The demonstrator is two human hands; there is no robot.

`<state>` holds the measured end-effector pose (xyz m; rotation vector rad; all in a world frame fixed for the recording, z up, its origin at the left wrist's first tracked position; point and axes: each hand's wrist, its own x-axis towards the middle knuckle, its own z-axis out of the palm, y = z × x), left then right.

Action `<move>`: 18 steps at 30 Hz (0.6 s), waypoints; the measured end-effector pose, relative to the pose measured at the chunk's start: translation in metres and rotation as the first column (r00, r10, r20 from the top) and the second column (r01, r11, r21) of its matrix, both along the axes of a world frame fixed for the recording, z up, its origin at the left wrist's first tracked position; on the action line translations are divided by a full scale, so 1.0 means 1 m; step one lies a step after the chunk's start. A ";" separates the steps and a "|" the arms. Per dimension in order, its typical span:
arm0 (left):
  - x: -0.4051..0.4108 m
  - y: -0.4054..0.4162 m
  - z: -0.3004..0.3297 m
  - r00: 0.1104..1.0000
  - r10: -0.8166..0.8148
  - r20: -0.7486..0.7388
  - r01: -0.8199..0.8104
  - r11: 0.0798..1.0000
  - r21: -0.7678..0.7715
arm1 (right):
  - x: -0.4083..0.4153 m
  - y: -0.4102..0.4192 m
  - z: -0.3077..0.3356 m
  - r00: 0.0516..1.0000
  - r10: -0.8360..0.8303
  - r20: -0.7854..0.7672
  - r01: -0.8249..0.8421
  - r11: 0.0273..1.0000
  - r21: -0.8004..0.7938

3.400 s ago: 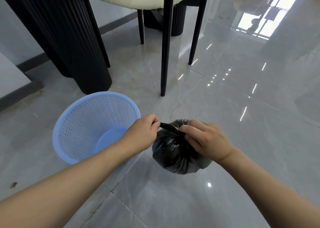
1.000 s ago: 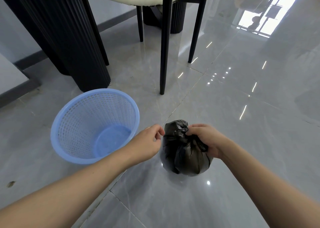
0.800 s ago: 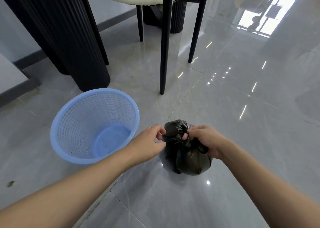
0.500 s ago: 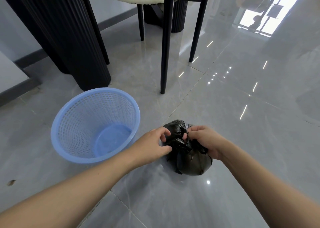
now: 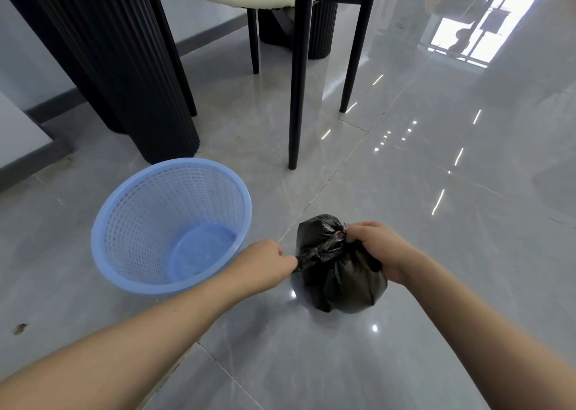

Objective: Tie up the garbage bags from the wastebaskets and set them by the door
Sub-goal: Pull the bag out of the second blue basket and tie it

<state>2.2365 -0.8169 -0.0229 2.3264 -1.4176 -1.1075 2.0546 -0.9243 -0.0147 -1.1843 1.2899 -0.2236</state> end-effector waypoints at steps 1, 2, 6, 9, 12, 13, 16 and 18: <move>0.001 -0.001 0.000 0.999 0.039 -0.017 -0.038 0.998 0.043 | 0.000 -0.002 0.003 1.000 -0.008 -0.028 0.007 0.999 -0.044; 0.001 -0.002 0.000 0.995 0.081 -0.061 -0.078 0.995 0.063 | 0.000 -0.004 0.005 0.999 -0.016 -0.046 0.012 0.996 -0.085; -0.011 -0.006 0.006 0.867 0.154 -0.473 -0.135 0.988 0.075 | 0.005 -0.006 0.000 0.998 0.009 -0.068 -0.020 0.987 -0.160; -0.023 -0.008 0.009 0.826 0.102 -0.554 -0.070 0.994 0.078 | 0.010 -0.002 -0.006 0.994 0.038 -0.105 -0.054 0.987 -0.152; -0.029 -0.006 0.005 0.857 0.060 -0.512 -0.021 0.996 0.081 | 0.013 0.001 -0.008 0.995 0.035 -0.098 -0.048 0.990 -0.133; -0.030 -0.005 0.003 0.859 0.051 -0.509 -0.016 0.997 0.072 | 0.014 0.003 -0.007 0.996 0.034 -0.087 -0.045 0.992 -0.120; -0.030 -0.005 -0.001 0.897 0.037 -0.441 -0.016 0.999 0.052 | 0.014 0.001 -0.008 0.995 -0.001 -0.103 -0.017 0.984 -0.179; -0.024 -0.006 -0.001 0.958 -0.024 -0.287 0.037 0.999 0.040 | 0.009 -0.004 -0.009 0.969 -0.076 -0.233 -0.016 0.928 -0.372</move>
